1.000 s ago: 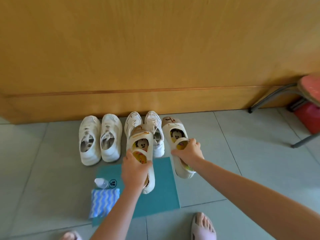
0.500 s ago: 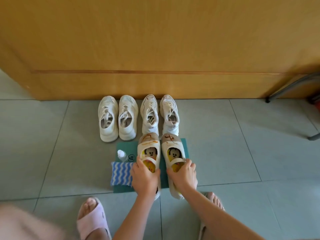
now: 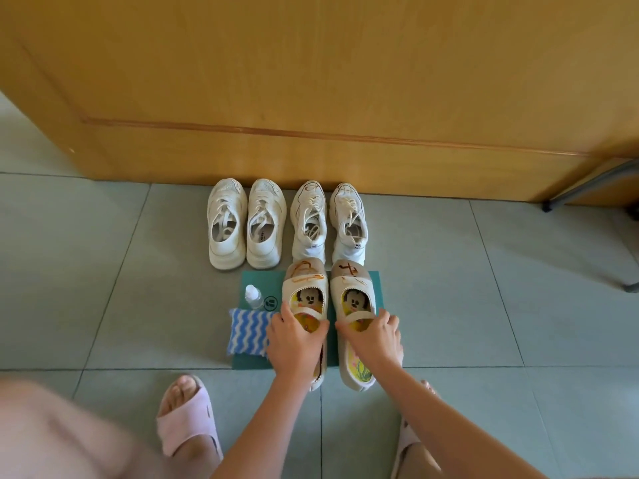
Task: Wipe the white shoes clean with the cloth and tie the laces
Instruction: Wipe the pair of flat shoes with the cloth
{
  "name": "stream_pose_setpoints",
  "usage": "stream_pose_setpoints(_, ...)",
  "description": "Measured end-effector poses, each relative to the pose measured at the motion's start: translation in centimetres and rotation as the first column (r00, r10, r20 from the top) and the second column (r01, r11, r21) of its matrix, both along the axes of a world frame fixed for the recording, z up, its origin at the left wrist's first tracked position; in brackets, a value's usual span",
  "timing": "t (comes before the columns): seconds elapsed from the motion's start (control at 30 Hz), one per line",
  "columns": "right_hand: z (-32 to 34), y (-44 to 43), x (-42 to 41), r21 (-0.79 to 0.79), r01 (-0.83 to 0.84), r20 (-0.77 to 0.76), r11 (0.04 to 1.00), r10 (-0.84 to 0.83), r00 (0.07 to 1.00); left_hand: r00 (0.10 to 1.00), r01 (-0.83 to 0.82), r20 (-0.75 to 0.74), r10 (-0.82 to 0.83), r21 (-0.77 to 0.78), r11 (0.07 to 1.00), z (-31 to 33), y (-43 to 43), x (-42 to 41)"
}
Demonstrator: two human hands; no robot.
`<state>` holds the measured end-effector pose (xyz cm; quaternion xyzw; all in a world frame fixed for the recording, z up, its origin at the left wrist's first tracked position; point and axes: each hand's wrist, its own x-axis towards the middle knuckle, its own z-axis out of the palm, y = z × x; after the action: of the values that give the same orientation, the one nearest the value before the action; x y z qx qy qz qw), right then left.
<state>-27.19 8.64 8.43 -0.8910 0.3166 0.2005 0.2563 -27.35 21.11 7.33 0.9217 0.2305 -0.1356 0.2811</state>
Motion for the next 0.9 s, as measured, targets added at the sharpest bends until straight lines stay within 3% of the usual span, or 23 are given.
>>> stream_pose_setpoints(0.07,0.8,-0.4,0.7,-0.036,-0.042,0.113,0.998,0.046,0.993,0.998,0.006,0.062,-0.004,-0.025,1.000,0.6,0.7,0.4)
stream_pose_setpoints(0.17,2.4,0.0,2.5,0.122,-0.143,0.299,0.982,0.101,0.949,0.982,-0.072,0.168,0.090,-0.110,0.991,1.4,2.7,0.8)
stream_pose_setpoints(0.3,4.0,3.0,5.5,0.261,-0.477,0.297,0.839,0.400,0.867,0.942,-0.252,0.166,0.292,-0.223,0.942,0.1,7.1,1.0)
stream_pose_setpoints(0.37,3.8,5.2,6.6,0.307,-0.553,0.298,0.775,0.474,0.829,0.914,-0.345,0.118,0.387,-0.274,0.898,-1.1,9.2,1.0)
stream_pose_setpoints(0.57,1.5,10.4,7.8,0.400,-0.615,0.236,0.680,0.572,0.786,0.896,-0.413,-0.011,0.443,-0.384,0.826,-3.3,11.8,1.0)
stream_pose_setpoints(0.7,-0.1,11.8,8.1,0.383,-0.610,0.179,0.694,0.592,0.786,0.909,-0.404,-0.081,0.410,-0.420,0.812,-4.5,12.2,1.0)
stream_pose_setpoints(0.9,-1.5,12.4,8.2,0.340,-0.590,0.237,0.733,0.540,0.808,0.927,-0.369,-0.086,0.366,-0.401,0.839,-5.2,12.2,0.9)
